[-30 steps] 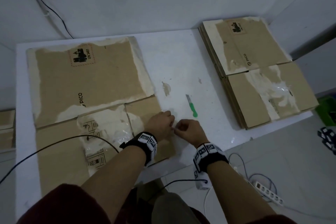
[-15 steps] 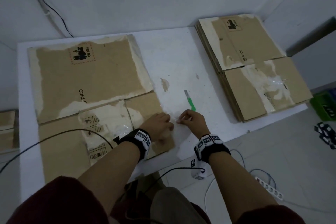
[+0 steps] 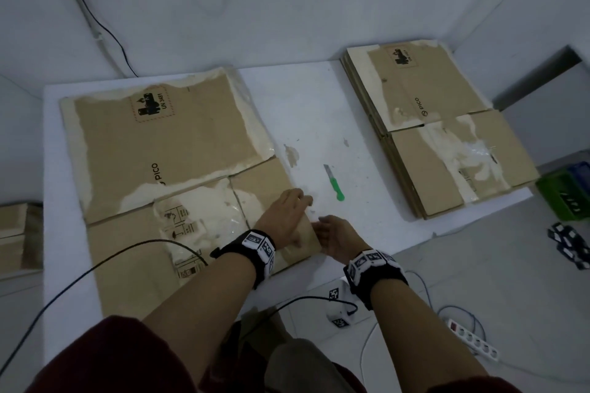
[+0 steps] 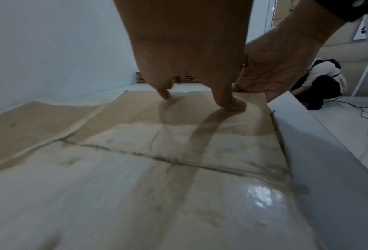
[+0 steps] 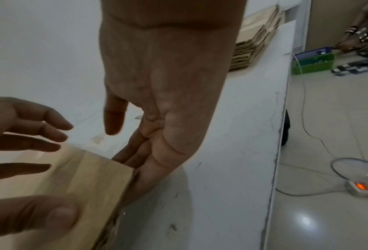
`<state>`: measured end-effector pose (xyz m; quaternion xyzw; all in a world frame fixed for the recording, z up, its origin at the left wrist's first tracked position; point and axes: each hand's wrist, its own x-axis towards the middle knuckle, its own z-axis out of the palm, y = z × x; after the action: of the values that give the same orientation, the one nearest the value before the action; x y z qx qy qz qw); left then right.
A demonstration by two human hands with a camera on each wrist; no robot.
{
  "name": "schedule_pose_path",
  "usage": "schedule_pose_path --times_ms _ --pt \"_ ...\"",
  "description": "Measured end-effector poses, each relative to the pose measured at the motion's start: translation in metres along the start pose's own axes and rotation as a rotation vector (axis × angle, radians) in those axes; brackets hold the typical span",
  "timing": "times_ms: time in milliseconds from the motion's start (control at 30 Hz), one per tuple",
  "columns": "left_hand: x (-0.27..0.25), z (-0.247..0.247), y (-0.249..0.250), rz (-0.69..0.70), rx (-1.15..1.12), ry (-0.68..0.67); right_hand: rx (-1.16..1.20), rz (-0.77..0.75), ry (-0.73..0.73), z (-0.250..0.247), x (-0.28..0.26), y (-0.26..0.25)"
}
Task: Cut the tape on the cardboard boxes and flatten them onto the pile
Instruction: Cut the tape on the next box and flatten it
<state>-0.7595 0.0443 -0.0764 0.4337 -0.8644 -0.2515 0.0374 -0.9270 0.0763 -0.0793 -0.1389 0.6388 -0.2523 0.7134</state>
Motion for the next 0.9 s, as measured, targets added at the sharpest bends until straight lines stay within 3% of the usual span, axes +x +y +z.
schedule_pose_path --times_ms 67,133,233,267,367,467,567,667,733,800,900 --pt "-0.008 0.005 -0.004 -0.098 0.045 0.056 -0.084 -0.040 -0.036 -0.001 -0.004 -0.003" --pt "-0.020 0.007 -0.013 -0.168 0.043 0.110 -0.438 -0.172 0.003 -0.002 0.001 -0.006" --pt "-0.050 0.001 -0.041 -0.384 -0.109 0.397 -0.840 -0.254 0.091 0.007 0.012 -0.018" --pt "-0.062 -0.002 -0.053 -0.523 -0.127 0.475 -0.910 -0.231 0.092 0.010 0.017 -0.023" --pt "-0.103 -0.017 -0.088 -1.064 -0.163 0.529 -0.928 -0.142 0.093 0.027 0.022 -0.032" --pt "-0.149 -0.024 -0.129 -1.491 -0.355 0.450 -1.004 -0.241 0.238 0.046 0.027 -0.032" --pt "-0.175 -0.027 -0.149 -1.561 -0.561 0.499 -0.890 -0.365 0.392 0.069 0.024 -0.029" --pt "-0.170 -0.038 -0.140 -1.653 -0.526 0.715 -0.778 -0.256 0.389 0.082 0.025 -0.025" --pt "-0.174 -0.047 -0.141 -1.710 -0.559 0.787 -0.880 -0.243 0.359 0.085 0.026 -0.021" --pt "-0.189 -0.047 -0.149 -1.659 -0.620 0.687 -0.976 -0.275 0.372 0.081 0.029 -0.016" --pt "-0.217 -0.038 -0.166 -1.436 -0.677 0.485 -0.947 -0.274 0.367 0.078 0.022 -0.010"
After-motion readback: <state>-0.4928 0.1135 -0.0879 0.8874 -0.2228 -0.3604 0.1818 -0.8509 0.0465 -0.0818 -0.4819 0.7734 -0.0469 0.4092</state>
